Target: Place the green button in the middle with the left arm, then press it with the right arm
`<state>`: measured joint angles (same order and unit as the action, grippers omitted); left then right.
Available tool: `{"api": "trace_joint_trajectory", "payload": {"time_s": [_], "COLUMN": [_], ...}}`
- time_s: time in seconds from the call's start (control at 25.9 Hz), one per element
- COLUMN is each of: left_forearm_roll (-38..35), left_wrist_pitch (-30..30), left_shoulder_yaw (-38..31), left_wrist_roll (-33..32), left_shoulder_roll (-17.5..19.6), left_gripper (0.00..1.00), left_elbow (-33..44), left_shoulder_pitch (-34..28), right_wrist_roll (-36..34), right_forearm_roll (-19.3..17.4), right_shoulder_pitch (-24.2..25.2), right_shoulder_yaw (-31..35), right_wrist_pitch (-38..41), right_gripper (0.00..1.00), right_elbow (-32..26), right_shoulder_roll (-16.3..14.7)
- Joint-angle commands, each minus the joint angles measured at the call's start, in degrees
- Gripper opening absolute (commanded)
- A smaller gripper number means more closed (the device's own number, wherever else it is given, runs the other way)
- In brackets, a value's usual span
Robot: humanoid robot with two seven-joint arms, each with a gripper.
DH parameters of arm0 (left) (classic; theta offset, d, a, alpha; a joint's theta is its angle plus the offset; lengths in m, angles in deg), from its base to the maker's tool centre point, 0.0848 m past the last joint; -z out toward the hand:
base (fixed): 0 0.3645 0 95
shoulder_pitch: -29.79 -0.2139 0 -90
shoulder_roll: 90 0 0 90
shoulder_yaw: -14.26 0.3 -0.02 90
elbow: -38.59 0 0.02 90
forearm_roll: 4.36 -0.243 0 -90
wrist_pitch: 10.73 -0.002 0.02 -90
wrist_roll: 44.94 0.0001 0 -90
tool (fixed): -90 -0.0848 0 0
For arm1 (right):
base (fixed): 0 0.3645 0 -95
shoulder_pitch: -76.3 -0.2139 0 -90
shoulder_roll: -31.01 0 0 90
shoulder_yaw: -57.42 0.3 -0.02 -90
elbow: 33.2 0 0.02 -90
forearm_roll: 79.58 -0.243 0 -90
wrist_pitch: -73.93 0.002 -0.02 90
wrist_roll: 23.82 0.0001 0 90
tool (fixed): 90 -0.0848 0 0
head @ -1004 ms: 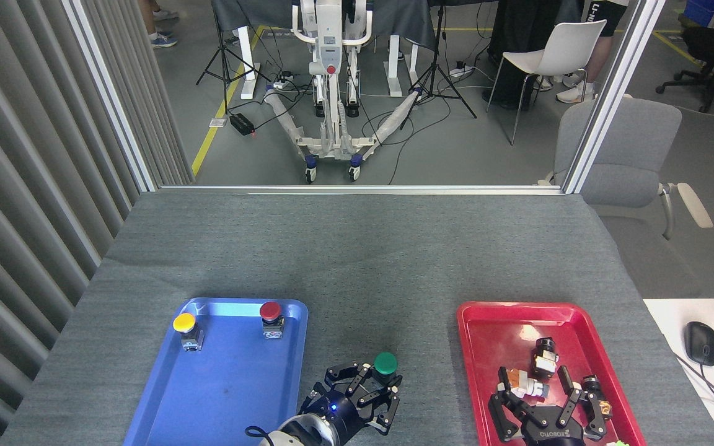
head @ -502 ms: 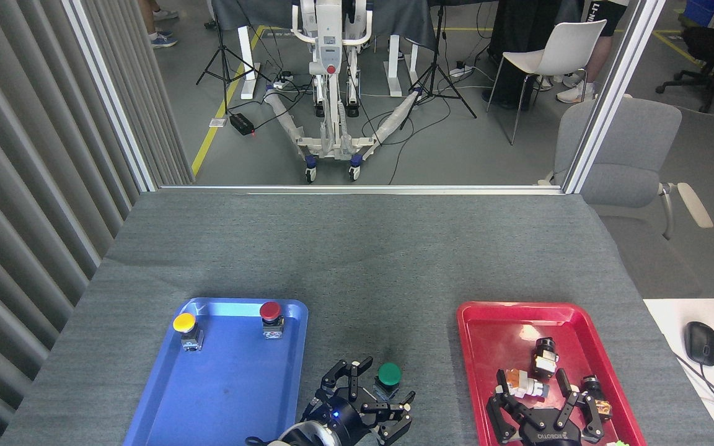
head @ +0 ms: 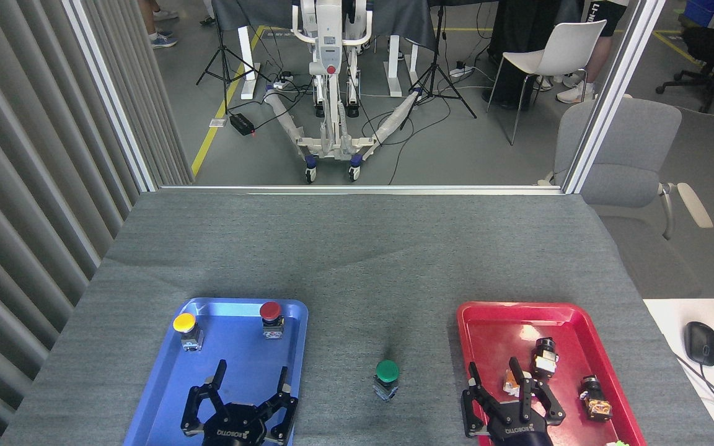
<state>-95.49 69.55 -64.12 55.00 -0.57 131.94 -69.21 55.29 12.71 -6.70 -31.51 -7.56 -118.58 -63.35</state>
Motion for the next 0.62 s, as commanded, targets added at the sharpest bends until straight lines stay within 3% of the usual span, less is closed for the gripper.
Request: {"api": "trace_joint_trajectory", "payload": {"time_s": [0.0, 0.04, 0.58], "left_forearm_roll": [0.08, -0.01, -0.01], "left_wrist_pitch": [-2.94, -2.94, -4.87], "left_shoulder_yaw": [-2.13, -2.13, -2.57], "left_wrist_roll": [-0.18, -0.1, 0.43], "left_shoulder_roll": [0.31, 0.31, 0.22], "left_gripper": [0.99, 0.99, 0.99], "left_elbow": [0.6, 0.6, 0.6], "left_shoulder_pitch": [-2.87, -2.87, -2.87], "right_wrist_roll": [0.0, 0.0, 2.9], "right_forearm_roll": [2.01, 2.45, 2.72], "right_shoulder_pitch": [-0.67, -0.84, -5.33], "right_shoulder_yaw": [-2.57, -3.09, -11.0], "right_wrist_pitch": [0.46, 0.55, 0.46], "right_gripper": [0.06, 0.0, 0.0], "right_elbow": [0.13, 0.13, 5.75], "right_shoulder_roll": [0.49, 0.76, 3.48]}}
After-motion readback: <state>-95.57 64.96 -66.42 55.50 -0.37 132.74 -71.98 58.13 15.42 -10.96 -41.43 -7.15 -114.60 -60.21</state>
